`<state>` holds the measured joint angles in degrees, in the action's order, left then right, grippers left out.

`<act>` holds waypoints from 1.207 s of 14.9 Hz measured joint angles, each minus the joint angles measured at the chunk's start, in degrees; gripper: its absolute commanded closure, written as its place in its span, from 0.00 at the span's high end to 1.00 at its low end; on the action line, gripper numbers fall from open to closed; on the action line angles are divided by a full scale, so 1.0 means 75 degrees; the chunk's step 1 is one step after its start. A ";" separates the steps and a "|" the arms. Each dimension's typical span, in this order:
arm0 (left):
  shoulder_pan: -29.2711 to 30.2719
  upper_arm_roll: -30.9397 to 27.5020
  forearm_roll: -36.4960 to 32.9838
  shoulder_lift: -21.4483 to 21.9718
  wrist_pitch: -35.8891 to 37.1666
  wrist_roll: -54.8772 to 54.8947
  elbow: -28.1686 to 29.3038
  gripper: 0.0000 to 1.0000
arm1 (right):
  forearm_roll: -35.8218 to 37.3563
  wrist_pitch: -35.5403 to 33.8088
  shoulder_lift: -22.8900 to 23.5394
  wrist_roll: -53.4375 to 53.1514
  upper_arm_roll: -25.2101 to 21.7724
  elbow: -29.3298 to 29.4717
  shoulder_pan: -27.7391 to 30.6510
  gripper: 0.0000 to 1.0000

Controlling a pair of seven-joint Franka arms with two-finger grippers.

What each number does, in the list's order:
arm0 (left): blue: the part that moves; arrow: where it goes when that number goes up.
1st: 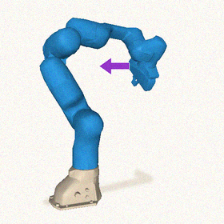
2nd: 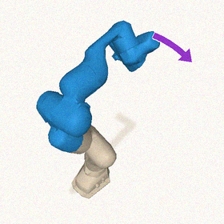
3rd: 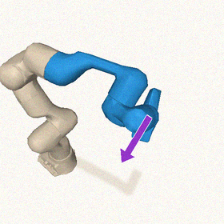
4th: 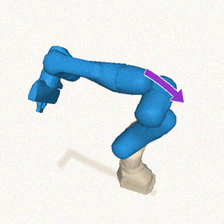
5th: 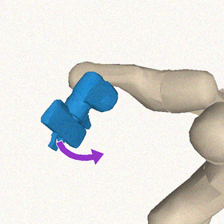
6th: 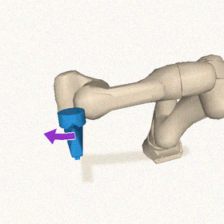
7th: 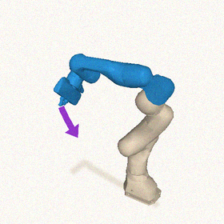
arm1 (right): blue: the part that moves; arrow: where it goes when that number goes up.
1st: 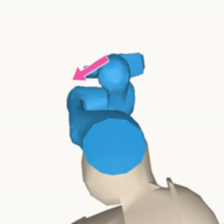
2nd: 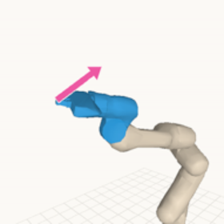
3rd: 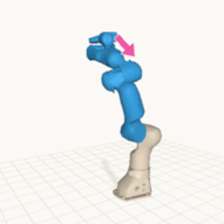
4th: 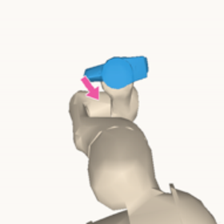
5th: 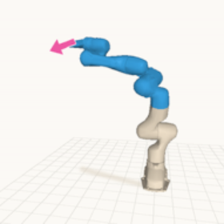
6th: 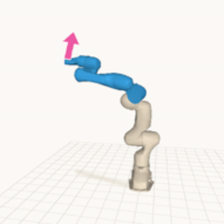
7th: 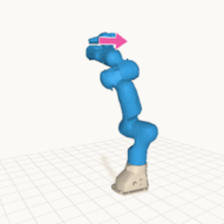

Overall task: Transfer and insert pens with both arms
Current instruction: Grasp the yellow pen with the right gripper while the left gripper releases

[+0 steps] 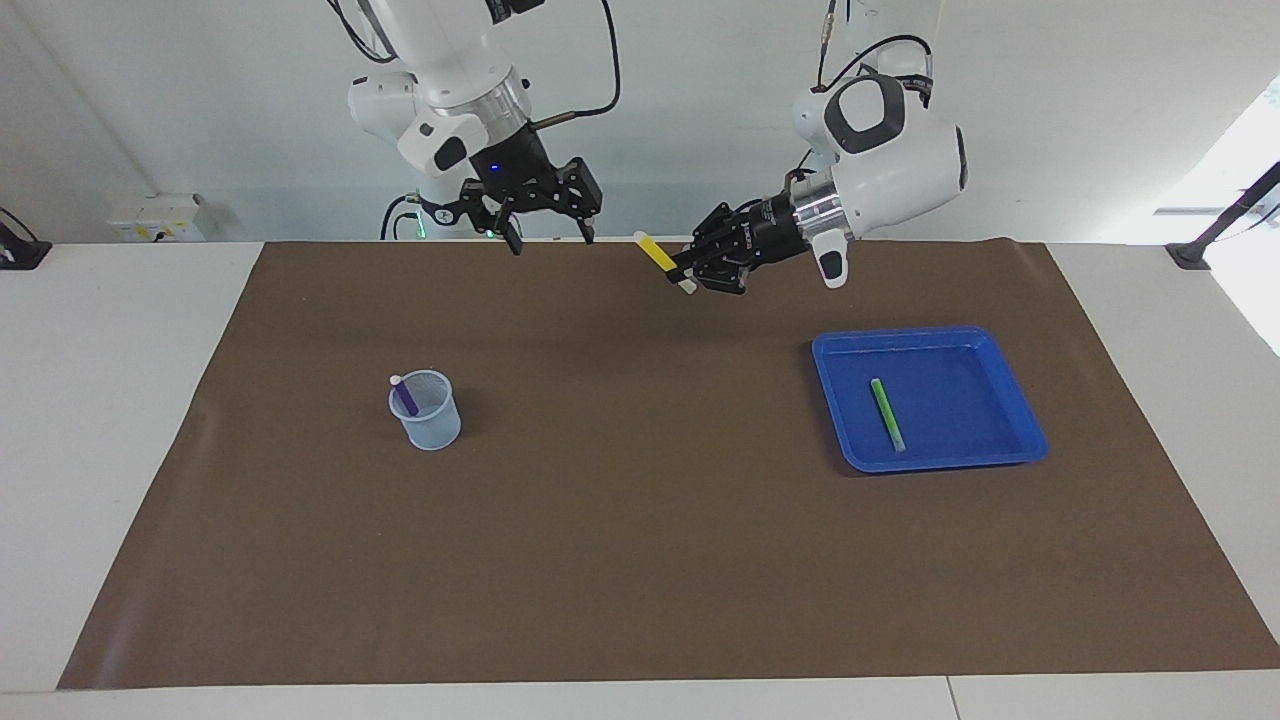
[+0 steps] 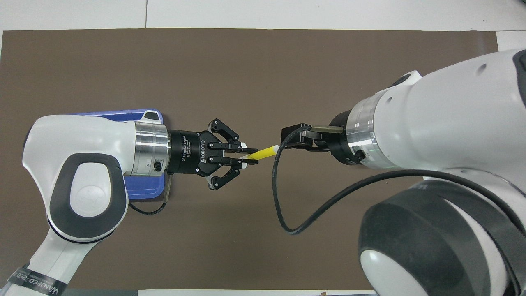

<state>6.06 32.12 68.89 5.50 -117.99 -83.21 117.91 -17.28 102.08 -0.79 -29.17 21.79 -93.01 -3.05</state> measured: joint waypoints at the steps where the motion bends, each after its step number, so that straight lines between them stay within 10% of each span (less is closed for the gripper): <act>1: 0.0000 -0.0001 0.0042 0.0031 -0.0029 -0.0002 0.0038 0.00 | -0.0079 0.0076 0.0015 0.0000 0.0058 0.0000 0.0022 1.00; 15: -0.0001 -0.0008 0.0524 0.0076 -0.0392 -0.0033 0.0129 0.00 | -0.0376 0.1110 0.0373 0.0000 0.0589 -0.0032 0.0058 0.95; 16: -0.0005 -0.0008 0.0537 0.0076 -0.0395 -0.0034 0.0129 0.00 | -0.0378 0.1124 0.0398 0.0000 0.0603 -0.0032 0.0058 0.81; 18: -0.0019 -0.0008 0.0568 0.0076 -0.0445 -0.0049 0.0131 0.00 | -0.0380 0.1126 0.0406 0.0000 0.0613 -0.0031 0.0058 0.21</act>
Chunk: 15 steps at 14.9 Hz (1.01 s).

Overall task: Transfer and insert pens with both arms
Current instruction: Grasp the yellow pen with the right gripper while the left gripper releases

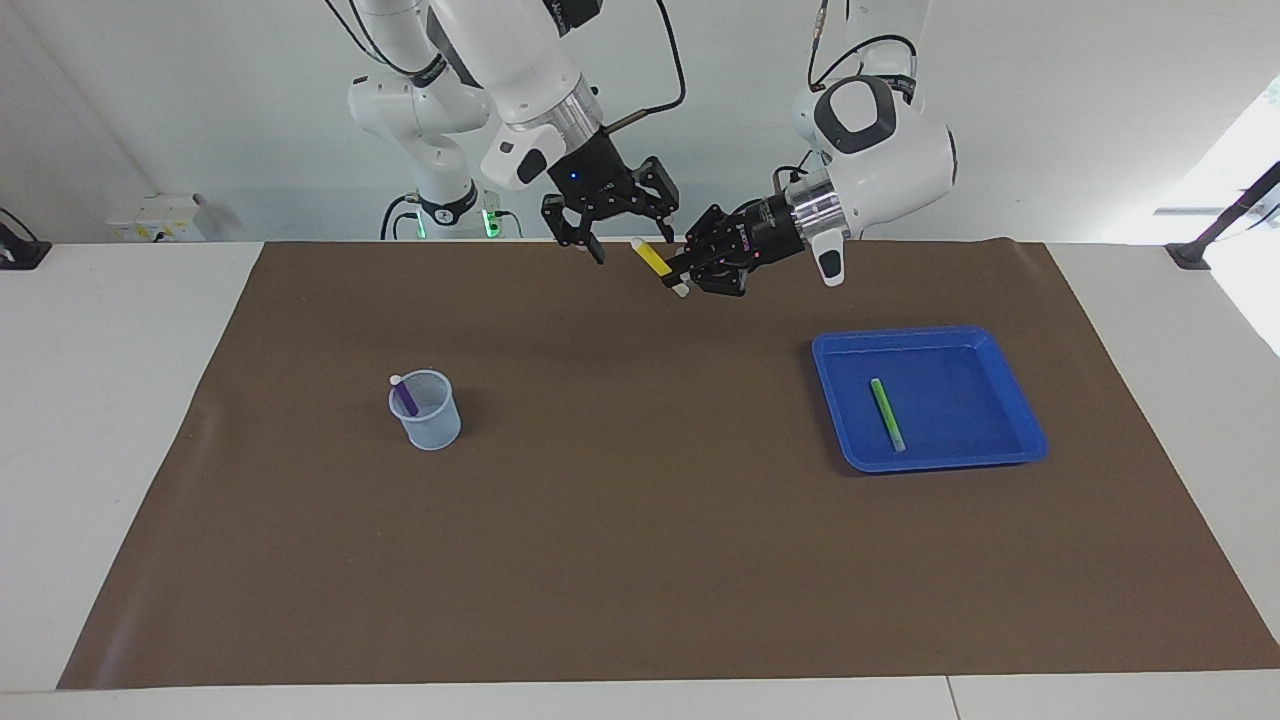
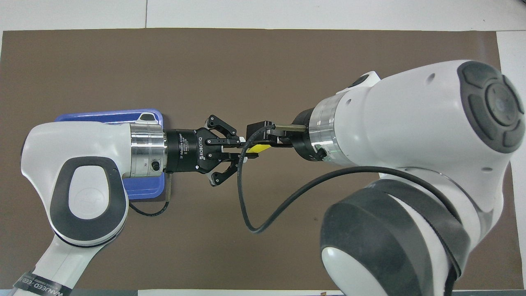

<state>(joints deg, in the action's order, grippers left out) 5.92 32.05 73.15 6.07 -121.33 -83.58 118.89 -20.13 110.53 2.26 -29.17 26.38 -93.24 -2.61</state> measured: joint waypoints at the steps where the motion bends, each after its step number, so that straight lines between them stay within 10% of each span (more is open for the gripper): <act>1: -0.0011 0.0000 0.0009 0.0000 -0.0053 -0.0010 0.0001 0.00 | -0.0001 0.0000 0.0000 0.0000 0.0004 0.0000 0.0000 0.00; 11: -0.0084 0.0005 0.0095 0.0004 -0.0191 -0.0057 0.0025 0.00 | -0.0104 0.0066 -0.0003 0.0001 0.0039 0.0013 0.0003 0.00; 12: -0.0090 0.0005 0.0095 0.0005 -0.0205 -0.0057 0.0025 0.95 | -0.0104 0.0066 -0.0003 0.0002 0.0039 0.0013 0.0005 0.00; 15: -0.0113 -0.0001 0.0097 0.0012 -0.0310 -0.0064 0.0025 1.00 | -0.0054 0.0060 -0.0003 0.0047 0.0036 0.0005 0.0007 0.00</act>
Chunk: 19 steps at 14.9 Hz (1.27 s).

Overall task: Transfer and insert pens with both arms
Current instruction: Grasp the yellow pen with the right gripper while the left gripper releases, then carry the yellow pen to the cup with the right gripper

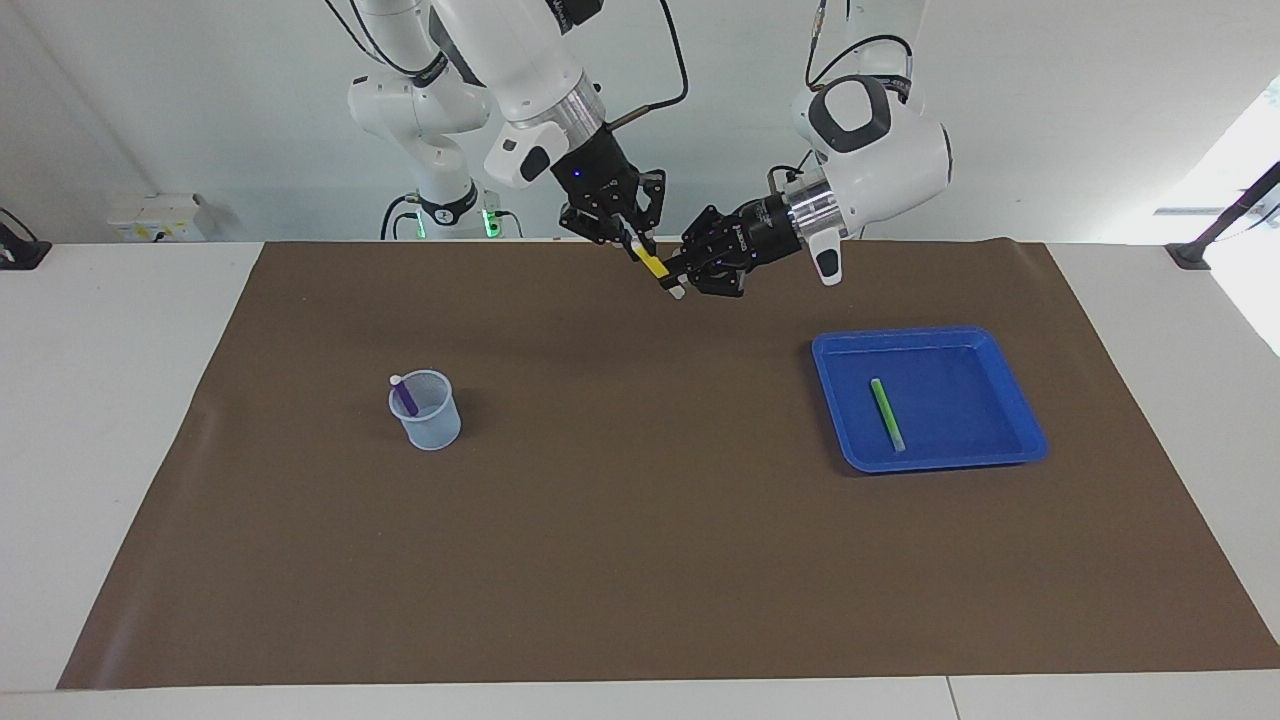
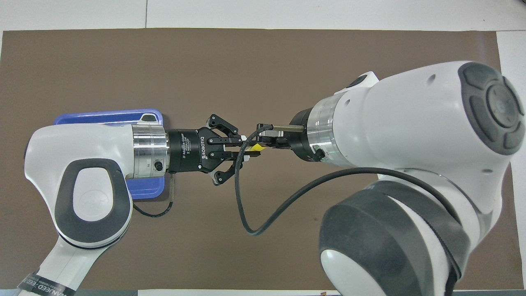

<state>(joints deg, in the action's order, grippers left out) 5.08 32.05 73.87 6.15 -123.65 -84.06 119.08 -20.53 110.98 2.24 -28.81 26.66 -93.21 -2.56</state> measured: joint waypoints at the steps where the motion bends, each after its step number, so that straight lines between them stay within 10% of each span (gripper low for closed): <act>1: -0.0005 -0.0006 0.0000 0.0013 -0.0037 -0.0009 0.0000 1.00 | 0.0055 -0.0013 -0.0001 0.0060 -0.0010 -0.0018 0.0001 0.00; 11: 0.0217 -0.0129 -0.0092 0.0075 -0.0060 -0.0063 0.0000 1.00 | 0.1625 0.0077 -0.0648 0.3044 -0.2006 -0.1843 0.0101 0.00; 19: 0.1262 -0.0151 -0.3359 0.0082 0.1515 0.0009 -0.0095 1.00 | 0.2673 0.1300 -0.1320 0.3831 -0.2852 -0.3584 0.0111 0.00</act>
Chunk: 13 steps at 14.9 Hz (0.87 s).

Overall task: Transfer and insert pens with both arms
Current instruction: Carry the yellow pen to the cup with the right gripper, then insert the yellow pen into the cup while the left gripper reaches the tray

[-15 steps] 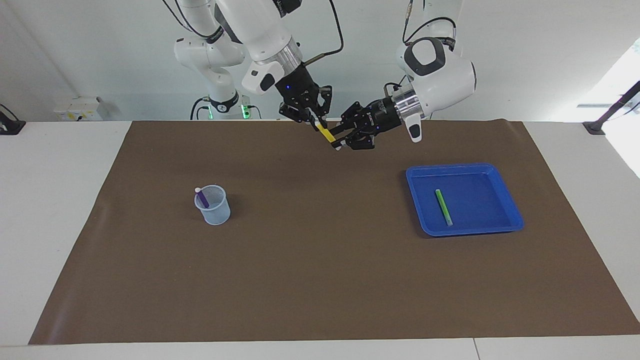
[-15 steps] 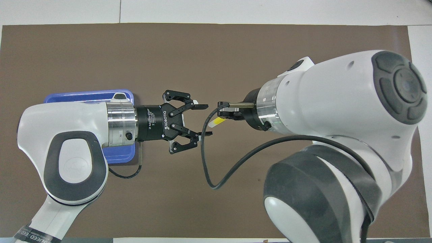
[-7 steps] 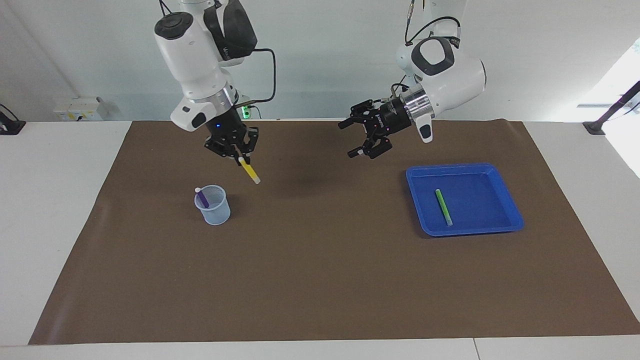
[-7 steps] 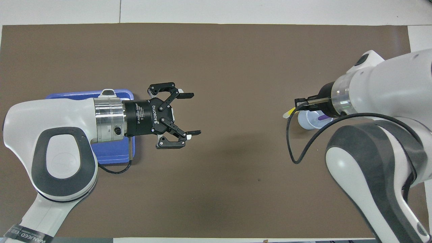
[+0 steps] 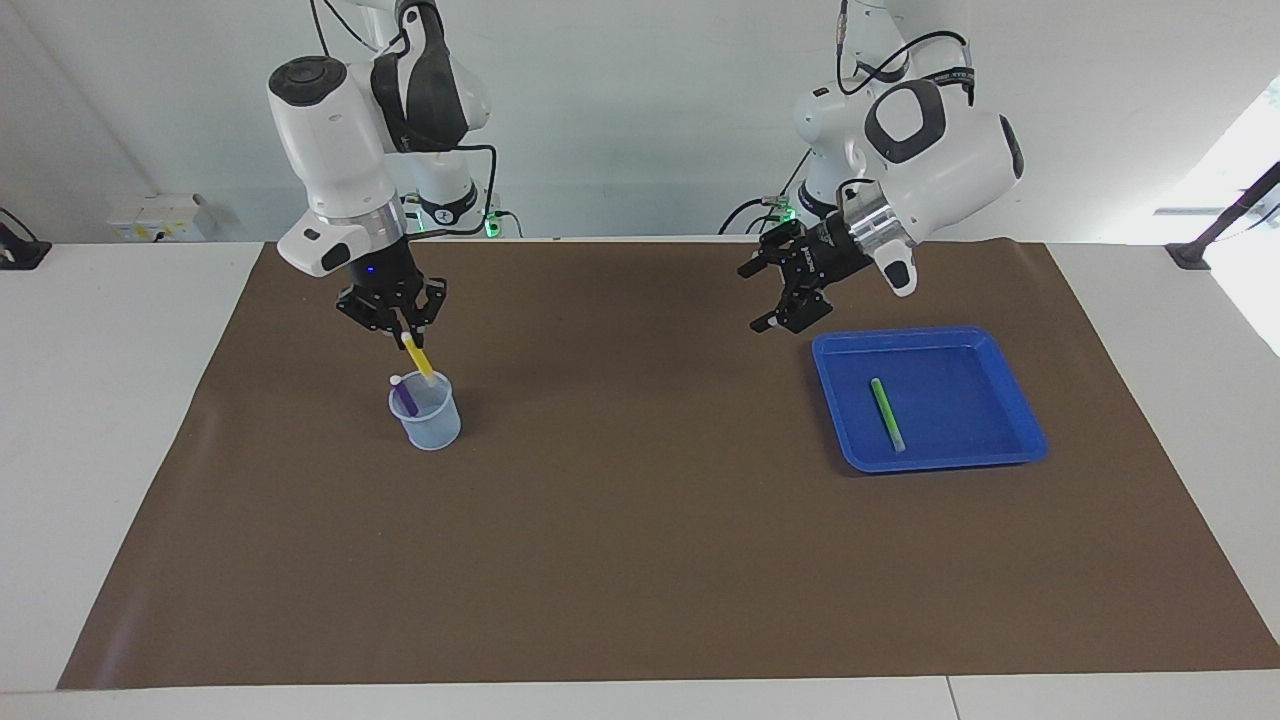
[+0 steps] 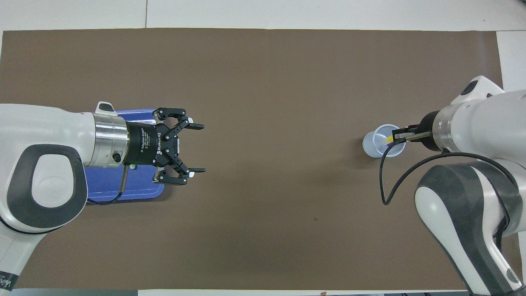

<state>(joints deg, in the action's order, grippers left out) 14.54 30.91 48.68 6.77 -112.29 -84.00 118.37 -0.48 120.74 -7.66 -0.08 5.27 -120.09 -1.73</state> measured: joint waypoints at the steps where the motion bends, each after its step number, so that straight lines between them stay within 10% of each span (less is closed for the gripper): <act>1: 0.0115 -0.0004 -0.0395 0.0002 0.0240 0.0082 -0.0056 1.00 | 0.0000 0.0130 -0.0067 0.0049 -0.0056 -0.0230 0.0000 0.00; 13: 0.1993 -0.0070 -0.4281 -0.0041 0.0581 0.4633 -0.0140 1.00 | 0.0001 0.1715 0.0189 0.0071 -0.0090 -0.1339 -0.0003 0.00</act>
<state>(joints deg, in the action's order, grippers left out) 29.49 30.39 16.57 6.46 -107.93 -49.25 117.31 -0.48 133.60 -6.24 0.45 4.59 -130.13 -1.75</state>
